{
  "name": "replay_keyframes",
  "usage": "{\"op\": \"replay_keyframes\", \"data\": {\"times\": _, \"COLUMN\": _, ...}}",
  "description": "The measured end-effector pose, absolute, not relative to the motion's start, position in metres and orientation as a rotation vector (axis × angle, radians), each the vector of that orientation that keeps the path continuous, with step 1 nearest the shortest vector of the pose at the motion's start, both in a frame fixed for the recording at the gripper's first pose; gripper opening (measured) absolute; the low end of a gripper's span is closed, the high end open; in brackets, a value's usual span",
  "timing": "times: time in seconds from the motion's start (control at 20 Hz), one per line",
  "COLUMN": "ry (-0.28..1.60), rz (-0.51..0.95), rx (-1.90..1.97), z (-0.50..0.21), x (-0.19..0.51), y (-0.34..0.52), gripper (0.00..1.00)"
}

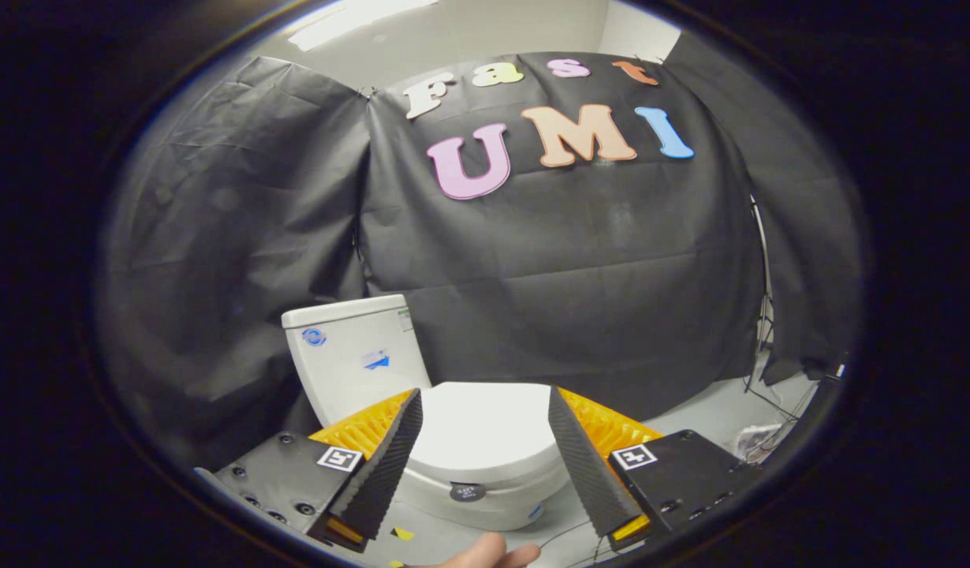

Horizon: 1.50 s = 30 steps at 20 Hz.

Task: Open the toilet lid.

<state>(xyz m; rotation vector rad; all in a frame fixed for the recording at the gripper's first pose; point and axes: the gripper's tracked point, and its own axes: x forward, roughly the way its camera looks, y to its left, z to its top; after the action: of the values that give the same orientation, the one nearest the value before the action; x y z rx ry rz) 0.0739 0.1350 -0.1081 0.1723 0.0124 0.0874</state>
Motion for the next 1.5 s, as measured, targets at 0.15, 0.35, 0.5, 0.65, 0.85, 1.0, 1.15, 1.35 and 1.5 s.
{"op": "replay_keyframes", "data": {"times": 0.15, "ry": 0.003, "rz": 0.085, "rx": 0.224, "z": -0.112, "x": 0.086, "y": 0.139, "gripper": 0.99}}
{"op": "replay_keyframes", "data": {"times": 0.35, "ry": 0.026, "rz": 0.026, "rx": 0.396, "z": -0.146, "x": 0.105, "y": 0.131, "gripper": 0.97}}
{"op": "replay_keyframes", "data": {"times": 0.5, "ry": 0.083, "rz": -0.006, "rx": 0.552, "z": -0.192, "x": 0.113, "y": 0.134, "gripper": 0.97}}
{"op": "replay_keyframes", "data": {"times": 0.65, "ry": 0.132, "rz": -0.041, "rx": 0.704, "z": -0.226, "x": 0.117, "y": 0.132, "gripper": 0.97}}
{"op": "replay_keyframes", "data": {"times": 0.85, "ry": 0.283, "rz": -0.105, "rx": 0.824, "z": -0.281, "x": 0.118, "y": 0.144, "gripper": 0.97}}
{"op": "replay_keyframes", "data": {"times": 1.0, "ry": 0.415, "rz": -0.087, "rx": 0.936, "z": -0.31, "x": 0.114, "y": 0.167, "gripper": 0.97}}
{"op": "replay_keyframes", "data": {"times": 1.15, "ry": 0.472, "rz": -0.09, "rx": 1.023, "z": -0.33, "x": 0.118, "y": 0.184, "gripper": 0.78}}
{"op": "replay_keyframes", "data": {"times": 1.35, "ry": 0.44, "rz": 0.02, "rx": 1.138, "z": -0.323, "x": 0.134, "y": 0.21, "gripper": 0.41}}
{"op": "replay_keyframes", "data": {"times": 1.5, "ry": 0.455, "rz": 0.011, "rx": 1.261, "z": -0.328, "x": 0.138, "y": 0.211, "gripper": 0.22}}
